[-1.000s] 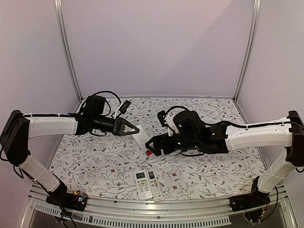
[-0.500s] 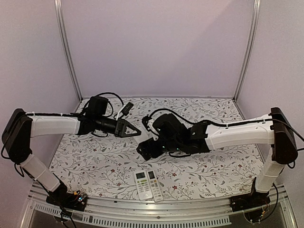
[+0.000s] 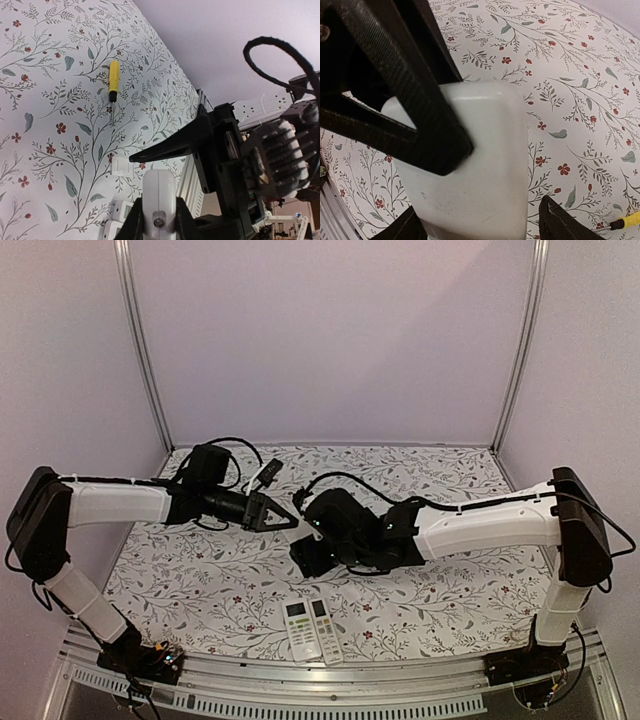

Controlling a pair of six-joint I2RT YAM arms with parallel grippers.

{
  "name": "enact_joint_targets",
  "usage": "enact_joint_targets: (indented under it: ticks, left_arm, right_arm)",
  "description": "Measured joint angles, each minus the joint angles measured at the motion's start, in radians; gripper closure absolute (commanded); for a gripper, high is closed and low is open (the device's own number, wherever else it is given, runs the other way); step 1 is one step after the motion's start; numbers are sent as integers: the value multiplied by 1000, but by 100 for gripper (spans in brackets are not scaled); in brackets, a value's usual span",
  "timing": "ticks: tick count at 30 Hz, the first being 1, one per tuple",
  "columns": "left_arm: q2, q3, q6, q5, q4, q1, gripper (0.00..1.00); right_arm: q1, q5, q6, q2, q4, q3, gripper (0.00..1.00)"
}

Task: Unload the batteries from the remote control
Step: Pass from the left arm to the right, then place the remote control without the battery cover at the center of the board.

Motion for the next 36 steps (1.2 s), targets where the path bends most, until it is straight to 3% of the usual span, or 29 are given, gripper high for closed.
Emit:
enact_joint_targets:
  ticks: [4, 8, 14, 19, 27, 36]
  left_arm:
    - [5, 2, -4, 0, 0, 0, 100]
    - [8, 6, -5, -1, 0, 0, 89]
    - [6, 16, 6, -19, -22, -3, 42]
    - [-38, 21, 34, -93, -50, -3, 25]
    - [-227, 17, 79, -313, -60, -1, 17]
    - [-401, -14, 101, -536, -75, 53, 13]
  right_arm:
    - [2, 9, -1, 13, -2, 12, 34]
    - [3, 14, -2, 16, -1, 14, 41]
    - [10, 24, 8, 15, 2, 10, 48]
    - [9, 37, 42, 4, 2, -34, 50]
    - [-9, 32, 125, -71, -10, -128, 52]
    - [-111, -24, 235, -130, -83, -159, 53]
